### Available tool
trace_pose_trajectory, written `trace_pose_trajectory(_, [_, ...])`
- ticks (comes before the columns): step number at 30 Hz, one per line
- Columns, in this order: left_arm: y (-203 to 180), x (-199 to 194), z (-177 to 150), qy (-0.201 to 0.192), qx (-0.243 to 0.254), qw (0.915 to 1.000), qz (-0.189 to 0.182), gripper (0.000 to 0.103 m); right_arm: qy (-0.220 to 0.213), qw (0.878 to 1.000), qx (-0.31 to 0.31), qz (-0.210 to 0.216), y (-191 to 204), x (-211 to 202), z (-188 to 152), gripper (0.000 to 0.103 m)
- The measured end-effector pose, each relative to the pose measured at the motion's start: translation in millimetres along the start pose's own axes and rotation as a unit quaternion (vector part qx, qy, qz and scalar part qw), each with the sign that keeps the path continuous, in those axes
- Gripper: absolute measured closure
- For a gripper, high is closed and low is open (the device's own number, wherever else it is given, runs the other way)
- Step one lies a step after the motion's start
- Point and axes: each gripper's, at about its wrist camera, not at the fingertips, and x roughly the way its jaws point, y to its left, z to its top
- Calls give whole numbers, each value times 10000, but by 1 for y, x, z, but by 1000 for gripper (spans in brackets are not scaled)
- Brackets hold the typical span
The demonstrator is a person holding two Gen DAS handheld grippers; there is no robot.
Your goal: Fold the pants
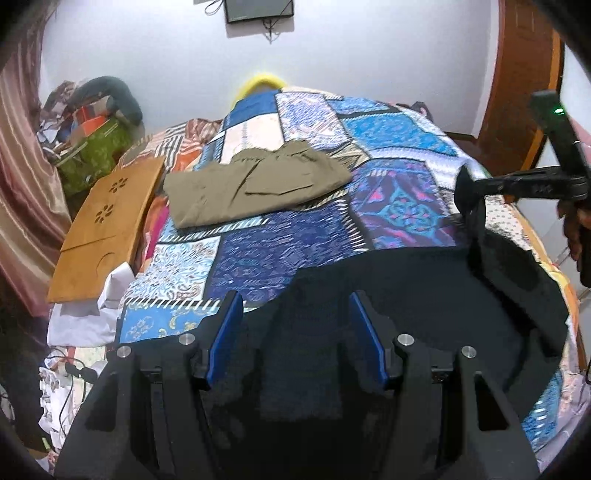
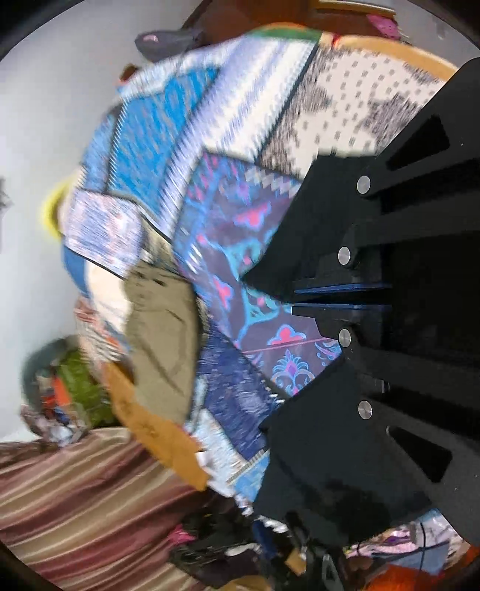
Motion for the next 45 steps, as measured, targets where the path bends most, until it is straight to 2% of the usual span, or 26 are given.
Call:
trace_pose_trajectory(4, [-24, -13, 6, -67, 176, 9998, -113, 43, -371, 9991, 184, -121, -12, -49, -18, 99])
trace_pose_trajectory(9, [-55, -21, 11, -69, 323, 9990, -292, 43, -684, 9961, 502, -248, -30, -92, -59, 99])
trace_pose_trajectory(16, [-104, -12, 12, 163, 603, 9959, -660, 43, -736, 9879, 1330, -293, -70, -123, -135, 99])
trace_pose_trajectory(19, [-123, -5, 6, 315, 717, 9935, -828, 43, -499, 9857, 1582, -303, -78, -116, -167, 98])
trace_pose_trajectory(22, [-138, 3, 1, 430, 809, 9920, -863, 43, -408, 9822, 1810, -289, -83, -105, -177, 95])
trace_pose_trajectory(24, [-143, 8, -2, 504, 833, 9917, -836, 43, -357, 9802, 1919, -318, -85, -93, -177, 80])
trace_pose_trajectory(25, [-145, 12, -4, 549, 838, 9916, -822, 43, -384, 9800, 1928, -305, -85, -90, -177, 66])
trace_pose_trajectory(26, [-147, 15, -5, 584, 839, 9915, -802, 43, -432, 9801, 1924, -240, -84, -82, -172, 57])
trace_pose_trajectory(31, [-146, 34, -13, 830, 774, 9910, -711, 43, -426, 9812, 1881, -91, -84, -54, -159, 57])
trace_pose_trajectory(36, [-140, 46, -15, 954, 584, 9905, -794, 41, -4, 9809, 1945, 1, -86, -13, -160, 57])
trace_pose_trajectory(38, [-138, 48, -15, 944, 513, 9909, -809, 39, -129, 9790, 2031, 92, -87, -10, -164, 55])
trace_pose_trajectory(39, [-138, 49, -15, 933, 491, 9911, -816, 38, -137, 9789, 2037, 122, -88, -11, -165, 55])
trace_pose_trajectory(40, [-138, 50, -16, 920, 472, 9912, -826, 38, -168, 9788, 2034, 181, -88, -13, -165, 62])
trace_pose_trajectory(41, [-138, 51, -16, 912, 455, 9913, -833, 38, -185, 9784, 2044, 240, -89, -14, -166, 75])
trace_pose_trajectory(43, [-138, 53, -16, 902, 402, 9915, -850, 38, -195, 9800, 1963, 249, -88, -16, -167, 90])
trace_pose_trajectory(45, [-137, 53, -16, 906, 377, 9915, -854, 38, -234, 9821, 1859, 217, -85, -20, -166, 94])
